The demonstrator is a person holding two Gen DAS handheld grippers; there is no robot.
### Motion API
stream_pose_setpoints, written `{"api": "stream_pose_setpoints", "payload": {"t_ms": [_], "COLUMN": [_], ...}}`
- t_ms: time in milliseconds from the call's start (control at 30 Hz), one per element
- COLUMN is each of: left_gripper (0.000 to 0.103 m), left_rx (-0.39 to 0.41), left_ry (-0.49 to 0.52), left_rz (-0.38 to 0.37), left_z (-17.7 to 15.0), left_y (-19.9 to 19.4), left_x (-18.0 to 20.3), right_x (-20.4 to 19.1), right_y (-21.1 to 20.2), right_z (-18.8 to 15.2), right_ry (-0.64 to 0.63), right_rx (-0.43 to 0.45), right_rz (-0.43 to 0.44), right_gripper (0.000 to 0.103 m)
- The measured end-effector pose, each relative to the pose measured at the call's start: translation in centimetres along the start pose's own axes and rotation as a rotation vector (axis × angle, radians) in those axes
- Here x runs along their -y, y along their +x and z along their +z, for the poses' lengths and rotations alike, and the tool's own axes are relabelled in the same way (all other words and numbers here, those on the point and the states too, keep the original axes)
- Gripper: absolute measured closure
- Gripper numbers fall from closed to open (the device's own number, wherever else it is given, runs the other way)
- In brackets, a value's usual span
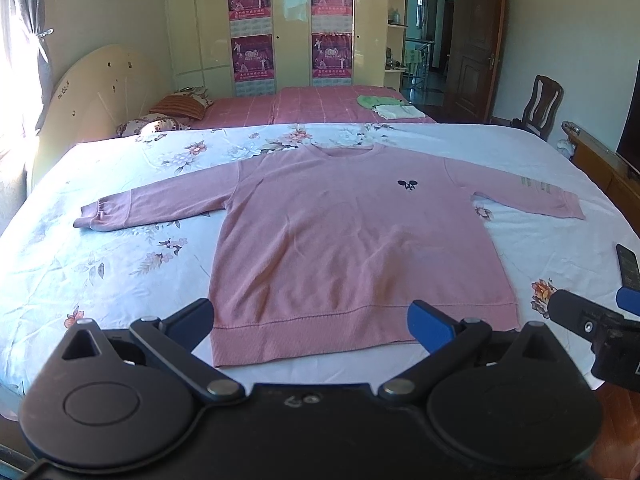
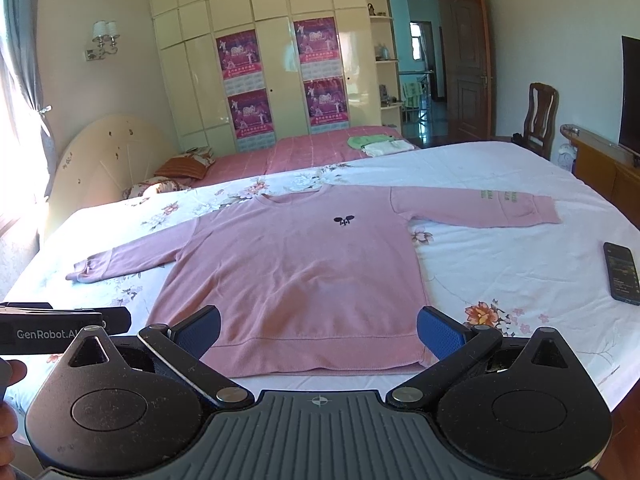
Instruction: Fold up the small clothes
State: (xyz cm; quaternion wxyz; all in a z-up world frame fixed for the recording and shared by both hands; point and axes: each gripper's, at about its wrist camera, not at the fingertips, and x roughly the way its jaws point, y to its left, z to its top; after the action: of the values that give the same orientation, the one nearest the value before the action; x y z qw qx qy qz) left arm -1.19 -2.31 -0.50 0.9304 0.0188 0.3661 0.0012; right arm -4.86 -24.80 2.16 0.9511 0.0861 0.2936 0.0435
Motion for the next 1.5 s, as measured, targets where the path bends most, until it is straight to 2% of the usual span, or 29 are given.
{"api": "stream_pose_setpoints", "payload": {"t_ms": [1500], "left_gripper": [0.000], "left_rx": [-0.021], "left_ry": [-0.015], "left_rz": [-0.003], "left_z": [0.7], "left_y": [1.9], "left_x": [-0.9], "right_x": [0.2], "right_y": [1.8], "right_z": [1.0], "right_ry": [0.000], "right_rx": [-0.015], "right_rz": [-0.022], "right_gripper": [0.000]}}
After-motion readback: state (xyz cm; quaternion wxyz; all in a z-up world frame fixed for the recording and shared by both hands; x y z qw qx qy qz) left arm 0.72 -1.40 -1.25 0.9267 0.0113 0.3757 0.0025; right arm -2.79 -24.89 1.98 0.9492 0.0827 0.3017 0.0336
